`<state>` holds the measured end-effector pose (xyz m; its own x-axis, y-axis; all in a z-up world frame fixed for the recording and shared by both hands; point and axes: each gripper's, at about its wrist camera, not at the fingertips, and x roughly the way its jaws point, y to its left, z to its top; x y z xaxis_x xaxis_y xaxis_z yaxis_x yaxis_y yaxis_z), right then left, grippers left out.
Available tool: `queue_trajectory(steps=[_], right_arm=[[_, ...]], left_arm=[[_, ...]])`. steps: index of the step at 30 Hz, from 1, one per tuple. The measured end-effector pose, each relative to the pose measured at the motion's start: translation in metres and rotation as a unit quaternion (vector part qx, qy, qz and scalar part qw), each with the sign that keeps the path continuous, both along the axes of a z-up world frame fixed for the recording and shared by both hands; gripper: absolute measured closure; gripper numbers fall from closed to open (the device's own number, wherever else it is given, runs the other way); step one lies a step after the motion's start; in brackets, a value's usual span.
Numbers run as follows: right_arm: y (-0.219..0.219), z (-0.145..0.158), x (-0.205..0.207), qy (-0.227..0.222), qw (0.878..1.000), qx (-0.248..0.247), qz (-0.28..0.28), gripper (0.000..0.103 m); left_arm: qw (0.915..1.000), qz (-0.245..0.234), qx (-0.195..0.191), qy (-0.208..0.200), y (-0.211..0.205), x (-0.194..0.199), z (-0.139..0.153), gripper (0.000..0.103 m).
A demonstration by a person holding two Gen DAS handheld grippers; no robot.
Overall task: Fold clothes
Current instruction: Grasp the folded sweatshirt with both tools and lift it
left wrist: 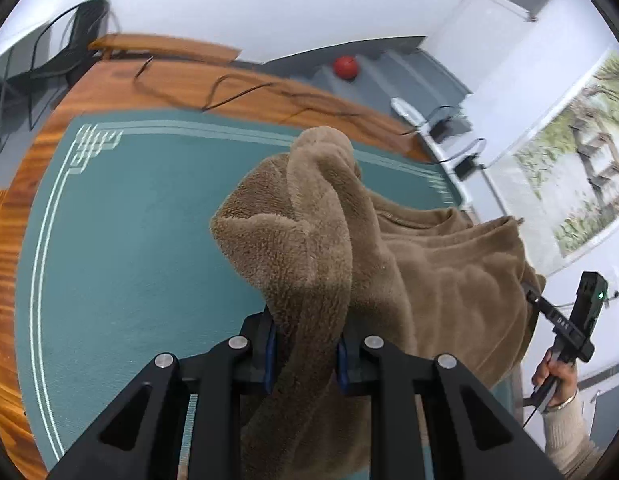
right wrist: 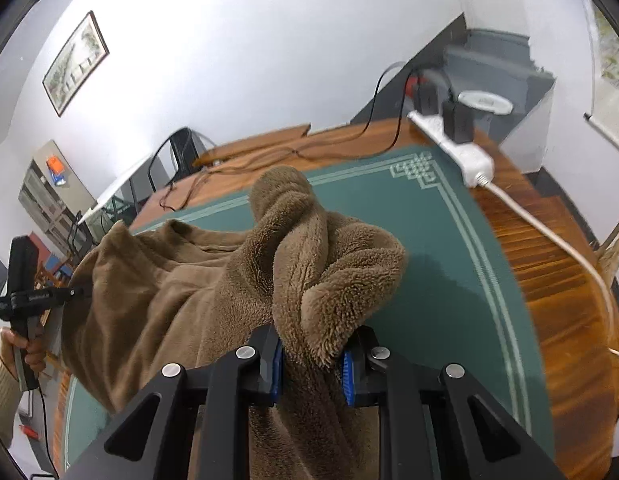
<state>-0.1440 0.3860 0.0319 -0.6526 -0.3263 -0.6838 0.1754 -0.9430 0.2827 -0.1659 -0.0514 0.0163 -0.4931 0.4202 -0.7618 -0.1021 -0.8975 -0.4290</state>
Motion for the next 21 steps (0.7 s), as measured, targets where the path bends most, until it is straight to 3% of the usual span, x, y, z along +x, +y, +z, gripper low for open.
queue_trajectory(steps=[6,12,16,18,21], right_arm=[[0.047,0.042,0.074,0.037,0.997,-0.006,-0.067,0.080],[0.131,0.065,0.167,0.033,0.985,0.008,-0.170,0.080],[0.177,0.049,0.210,0.003,0.974,0.011,-0.226,0.080],[0.193,0.034,0.222,-0.014,0.970,0.022,-0.242,0.080],[0.211,0.005,0.228,-0.045,0.965,0.032,-0.256,0.080]], left_arm=[[0.9964,-0.074,0.017,0.037,0.060,0.016,0.044,0.083],[0.9881,-0.142,0.030,0.051,0.141,0.023,0.060,0.083],[0.9837,-0.174,0.020,0.042,0.198,0.016,0.043,0.083],[0.9825,-0.182,0.002,0.041,0.226,0.013,0.033,0.093],[0.9816,-0.185,-0.026,0.037,0.255,0.011,0.019,0.094]])
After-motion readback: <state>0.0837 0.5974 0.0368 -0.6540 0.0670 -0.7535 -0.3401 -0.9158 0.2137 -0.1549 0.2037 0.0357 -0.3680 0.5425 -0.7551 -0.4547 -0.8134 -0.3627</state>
